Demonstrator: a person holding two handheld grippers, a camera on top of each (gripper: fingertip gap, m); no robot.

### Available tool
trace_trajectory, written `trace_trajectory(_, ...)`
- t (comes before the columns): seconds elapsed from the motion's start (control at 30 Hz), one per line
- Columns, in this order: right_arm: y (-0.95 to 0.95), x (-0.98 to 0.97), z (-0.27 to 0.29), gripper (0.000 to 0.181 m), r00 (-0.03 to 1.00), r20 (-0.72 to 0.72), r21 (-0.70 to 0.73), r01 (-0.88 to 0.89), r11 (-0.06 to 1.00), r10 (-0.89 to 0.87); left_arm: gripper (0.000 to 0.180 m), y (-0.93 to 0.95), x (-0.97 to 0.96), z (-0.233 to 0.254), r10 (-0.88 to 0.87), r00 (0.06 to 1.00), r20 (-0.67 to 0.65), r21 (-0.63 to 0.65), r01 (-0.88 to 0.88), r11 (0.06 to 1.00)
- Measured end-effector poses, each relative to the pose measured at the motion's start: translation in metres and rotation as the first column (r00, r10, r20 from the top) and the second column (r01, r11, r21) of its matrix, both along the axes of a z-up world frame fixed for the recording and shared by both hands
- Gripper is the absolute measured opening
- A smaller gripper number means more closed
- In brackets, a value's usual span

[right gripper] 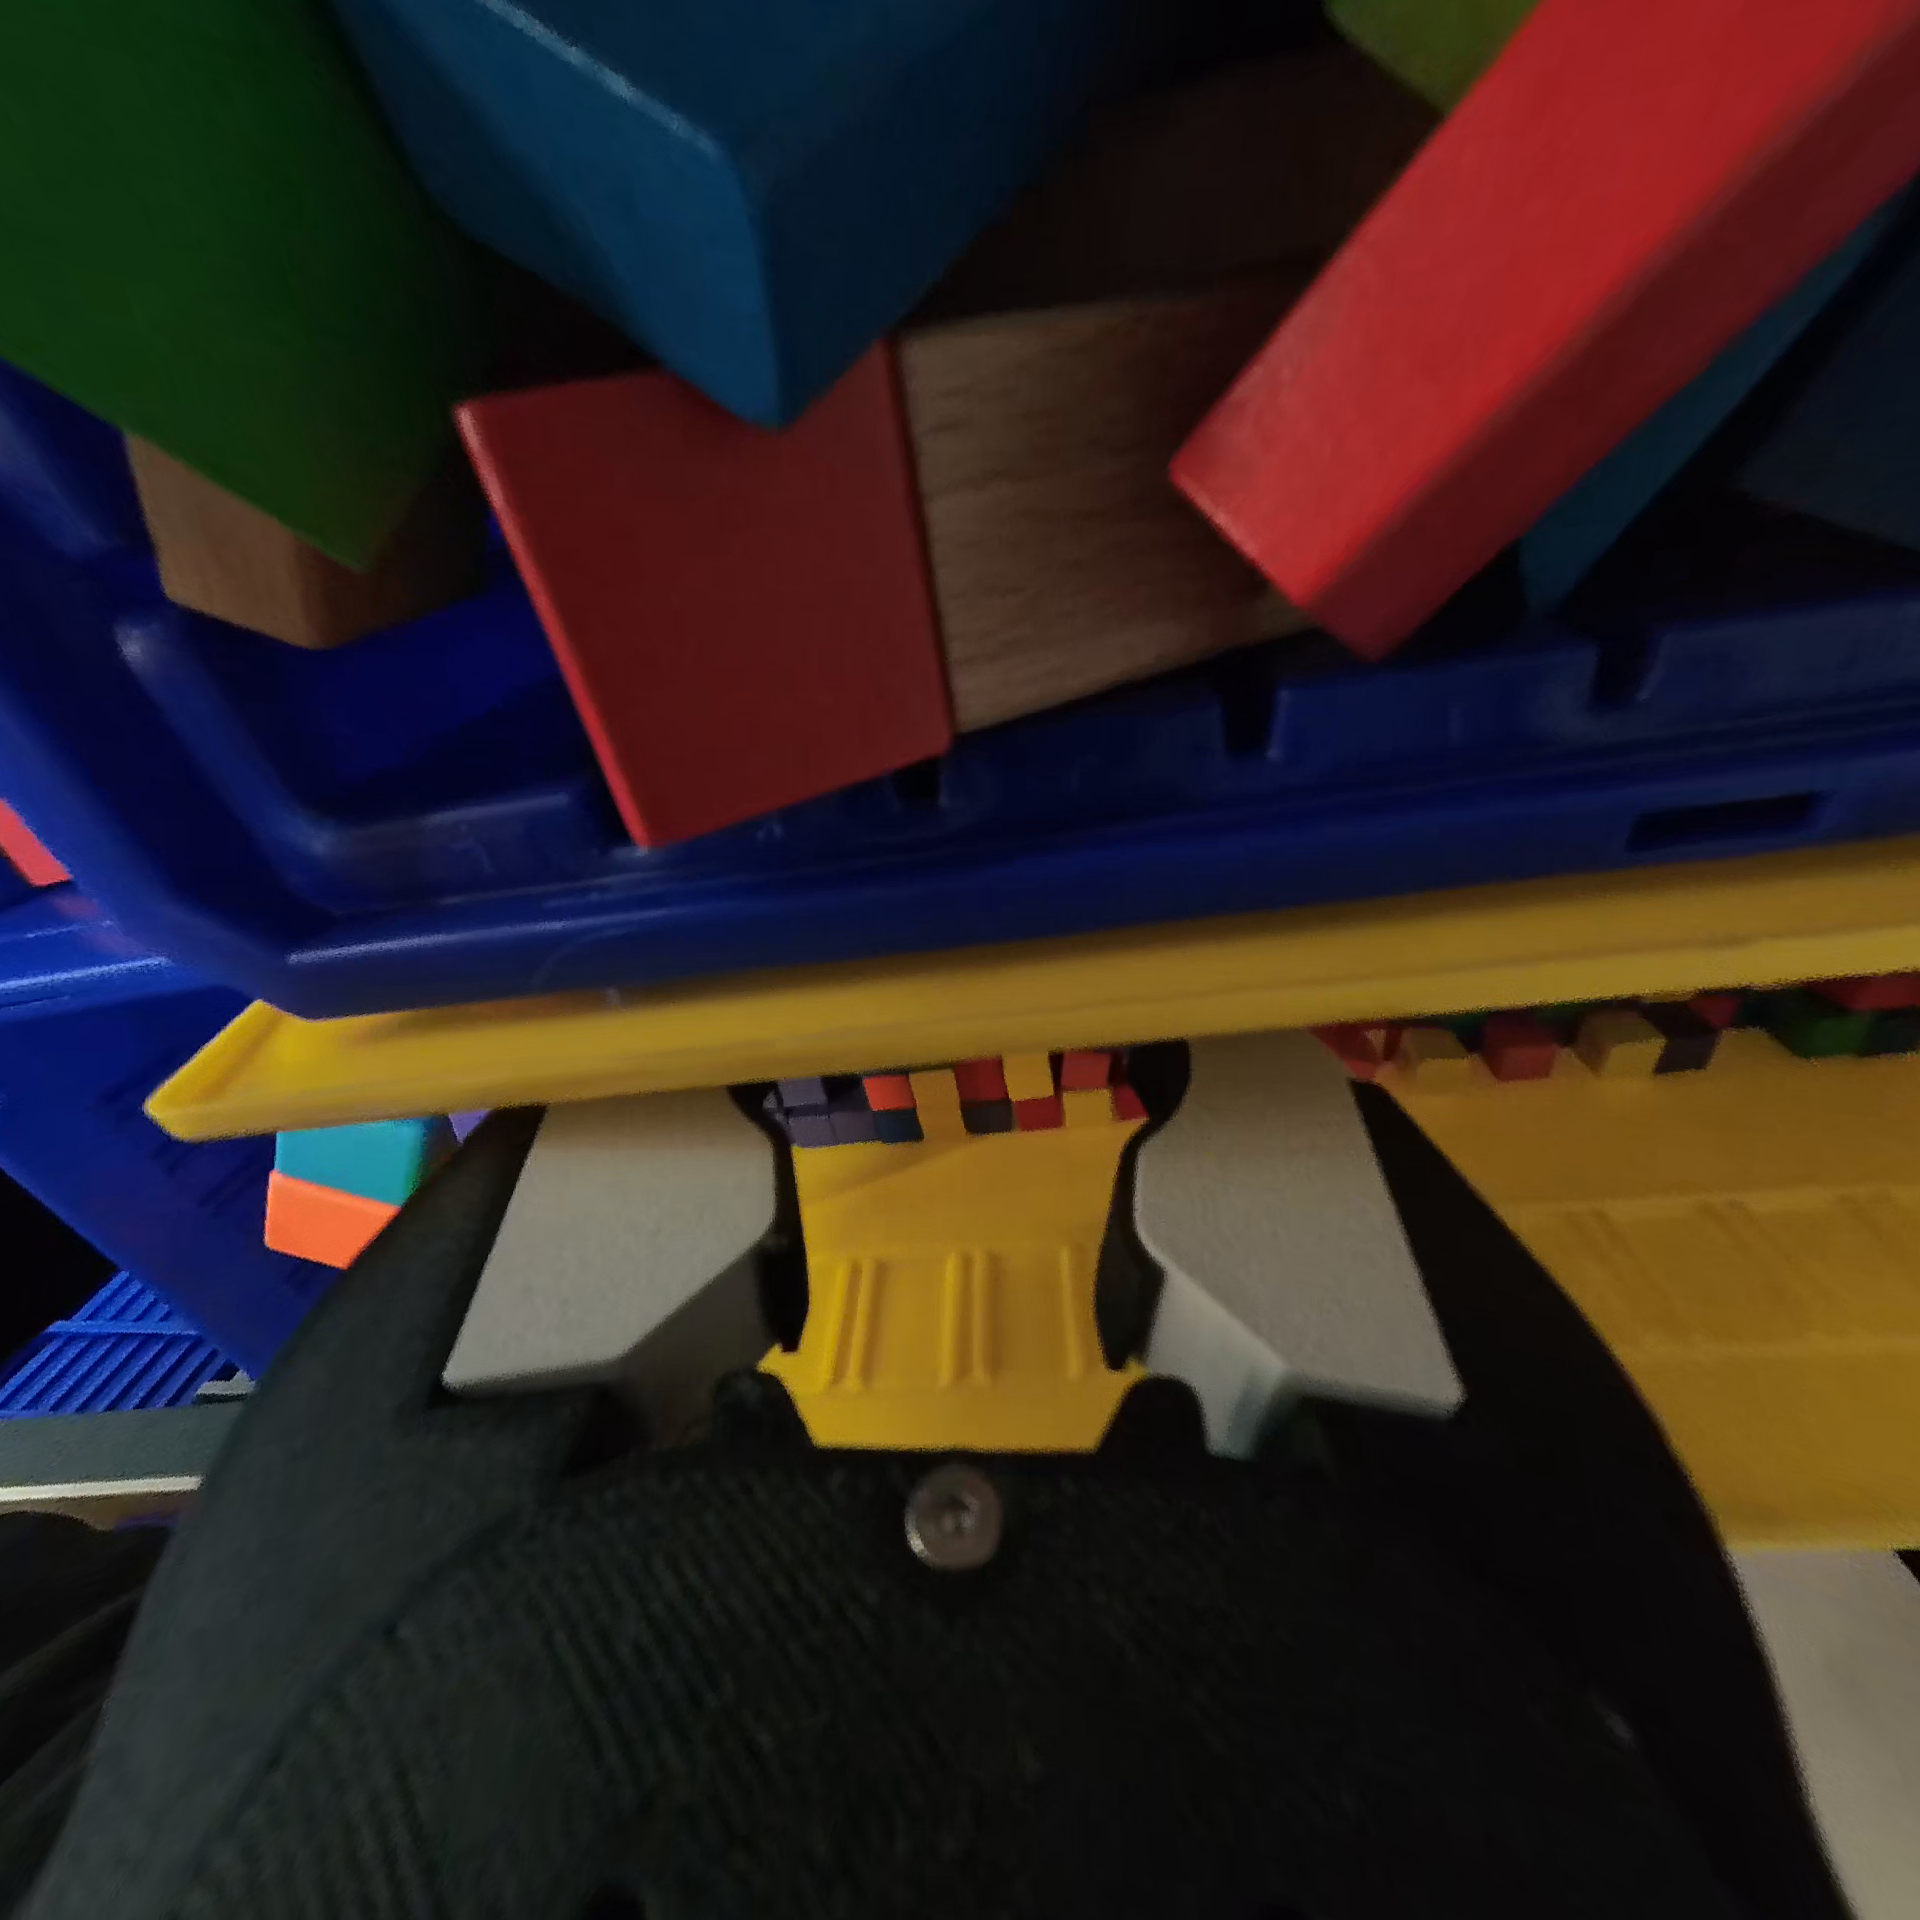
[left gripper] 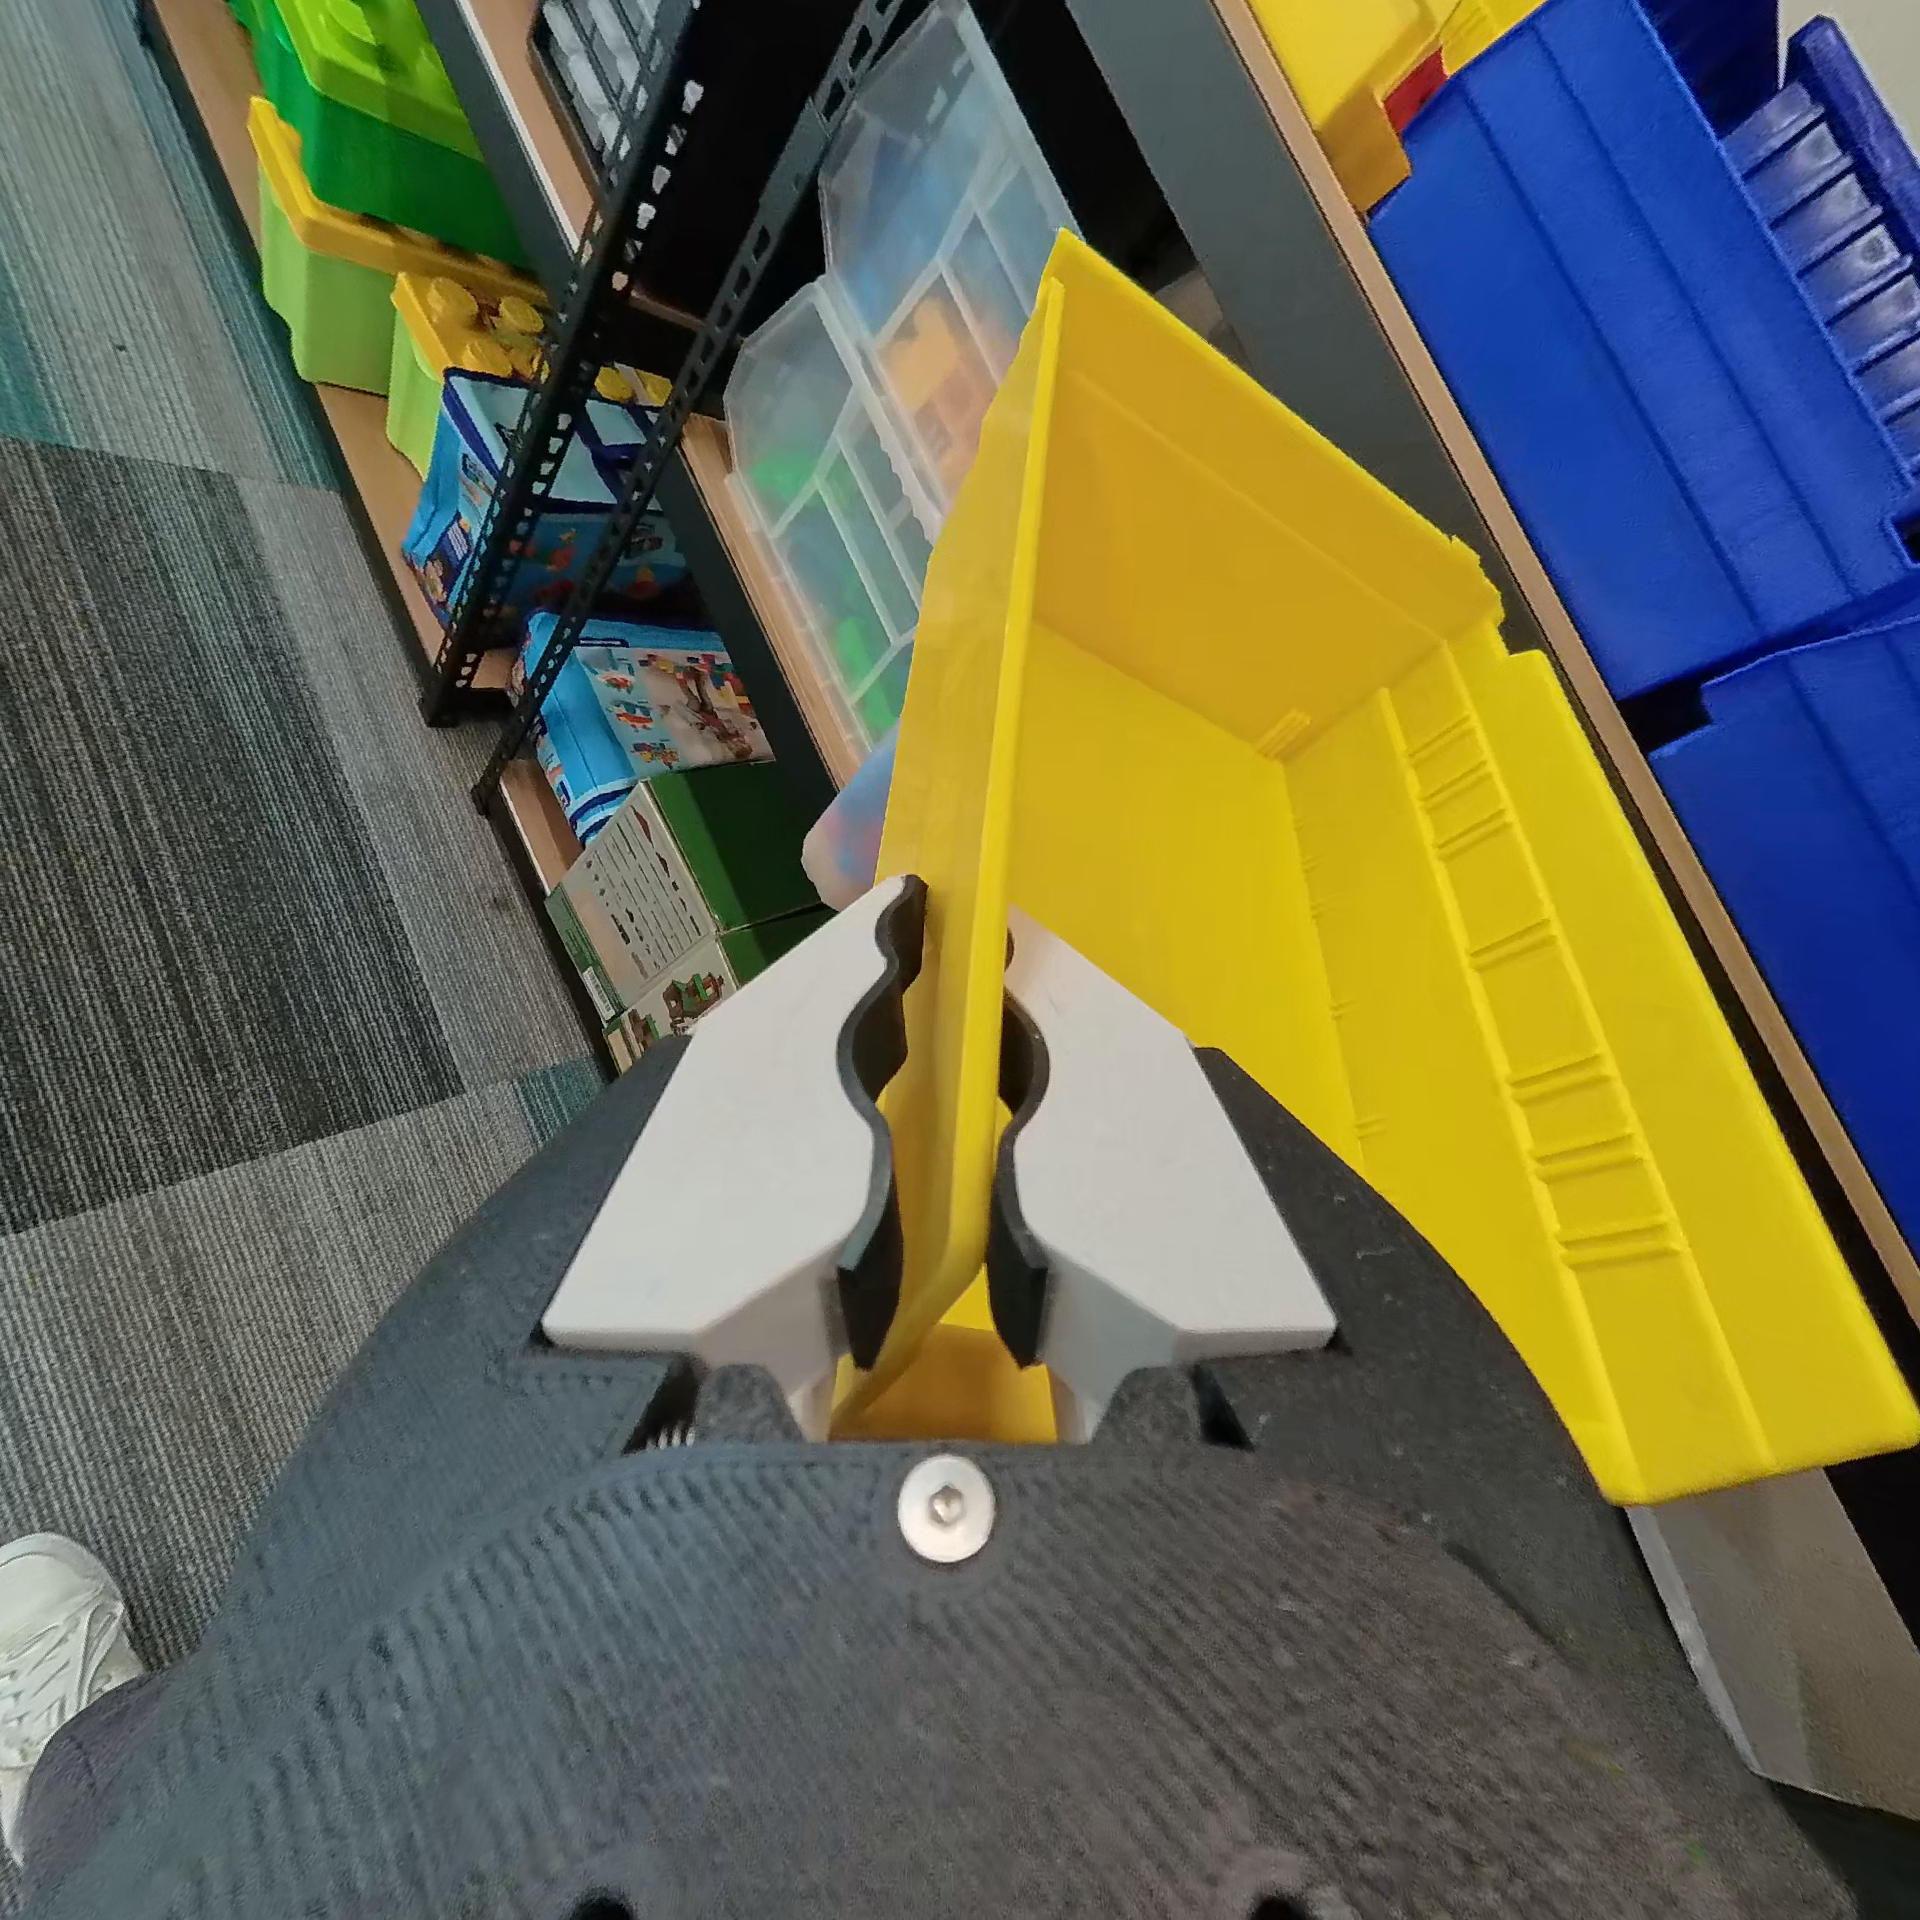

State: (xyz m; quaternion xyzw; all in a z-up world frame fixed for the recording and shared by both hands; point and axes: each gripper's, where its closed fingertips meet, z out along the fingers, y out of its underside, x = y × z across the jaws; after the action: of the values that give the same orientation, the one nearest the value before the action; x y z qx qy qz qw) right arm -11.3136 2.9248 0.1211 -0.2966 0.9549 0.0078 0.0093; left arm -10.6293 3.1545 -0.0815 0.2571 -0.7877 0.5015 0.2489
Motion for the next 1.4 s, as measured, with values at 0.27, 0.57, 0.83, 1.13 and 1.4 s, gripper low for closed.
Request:
trace_trajectory(0.27,0.003,0.006,-0.002,0.061,1.000,0.022,0.042,-0.008,0.999,0.007,0.002,0.000,-0.005,-0.004,-0.007,1.000,-0.002,0.012,0.007,1.000)
trace_trajectory(0.57,0.006,0.008,-0.002,0.060,1.000,-0.006,0.084,-0.027,0.996,0.027,0.003,-0.005,-0.013,-0.009,-0.019,1.000,-0.008,0.017,0.020,1.000)
trace_trajectory(0.83,0.000,-0.001,-0.001,0.038,0.997,-0.065,0.050,-0.048,0.998,0.051,0.003,-0.009,-0.019,-0.012,-0.032,0.999,-0.026,0.014,0.032,0.999)
trace_trajectory(1.13,0.000,-0.002,0.000,0.038,0.997,-0.048,0.025,-0.058,0.998,0.060,0.003,-0.014,-0.021,-0.011,-0.045,0.999,-0.024,0.010,0.045,0.999)
trace_trajectory(1.4,-0.012,-0.001,0.024,0.000,0.996,-0.022,-0.112,-0.090,0.990,0.088,0.002,-0.017,-0.019,-0.011,-0.046,0.999,-0.026,0.010,0.047,0.999)
